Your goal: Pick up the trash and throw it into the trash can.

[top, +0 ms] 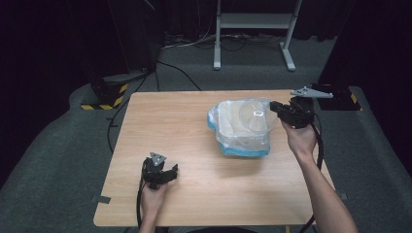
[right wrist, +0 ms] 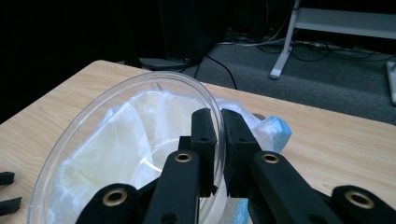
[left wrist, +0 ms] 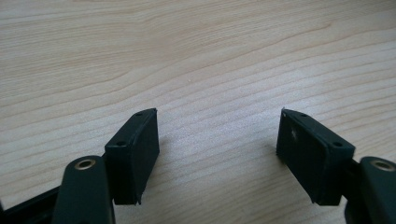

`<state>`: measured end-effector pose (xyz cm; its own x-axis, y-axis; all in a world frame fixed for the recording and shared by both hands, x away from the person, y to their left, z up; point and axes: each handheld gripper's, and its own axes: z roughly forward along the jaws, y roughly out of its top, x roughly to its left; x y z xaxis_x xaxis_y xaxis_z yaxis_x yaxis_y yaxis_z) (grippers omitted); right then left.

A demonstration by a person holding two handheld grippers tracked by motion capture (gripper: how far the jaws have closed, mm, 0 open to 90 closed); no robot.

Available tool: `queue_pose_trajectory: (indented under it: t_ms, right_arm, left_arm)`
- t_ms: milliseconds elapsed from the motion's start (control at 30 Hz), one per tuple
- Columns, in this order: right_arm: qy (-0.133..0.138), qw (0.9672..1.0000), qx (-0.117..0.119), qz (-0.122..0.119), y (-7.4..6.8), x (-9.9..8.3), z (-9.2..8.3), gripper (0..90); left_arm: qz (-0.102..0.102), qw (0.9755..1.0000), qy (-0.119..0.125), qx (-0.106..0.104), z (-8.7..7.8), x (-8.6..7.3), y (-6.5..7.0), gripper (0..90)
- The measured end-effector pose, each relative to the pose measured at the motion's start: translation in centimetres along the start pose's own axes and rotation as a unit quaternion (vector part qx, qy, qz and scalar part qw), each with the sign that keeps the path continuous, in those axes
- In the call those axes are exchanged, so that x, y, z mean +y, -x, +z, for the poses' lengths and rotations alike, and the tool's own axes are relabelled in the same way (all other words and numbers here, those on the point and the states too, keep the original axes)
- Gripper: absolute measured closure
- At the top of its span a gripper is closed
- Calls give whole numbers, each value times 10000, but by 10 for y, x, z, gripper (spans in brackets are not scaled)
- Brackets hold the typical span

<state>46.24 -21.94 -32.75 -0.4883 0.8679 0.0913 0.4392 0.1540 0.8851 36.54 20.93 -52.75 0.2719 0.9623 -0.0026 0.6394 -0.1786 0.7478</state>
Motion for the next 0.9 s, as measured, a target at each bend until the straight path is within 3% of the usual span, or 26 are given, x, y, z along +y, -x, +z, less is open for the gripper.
queue_pose_trajectory:
  t_ms: [500,900]
  right_arm:
    - [-85,9999,-110,16,-3,-1,22,830]
    - [-29,10000,-25,-39,-7,-2,24,697]
  left_arm:
    - [-6,10000,2,-4,0,0,0,294]
    - [-9,10000,3,-7,0,0,0,294]
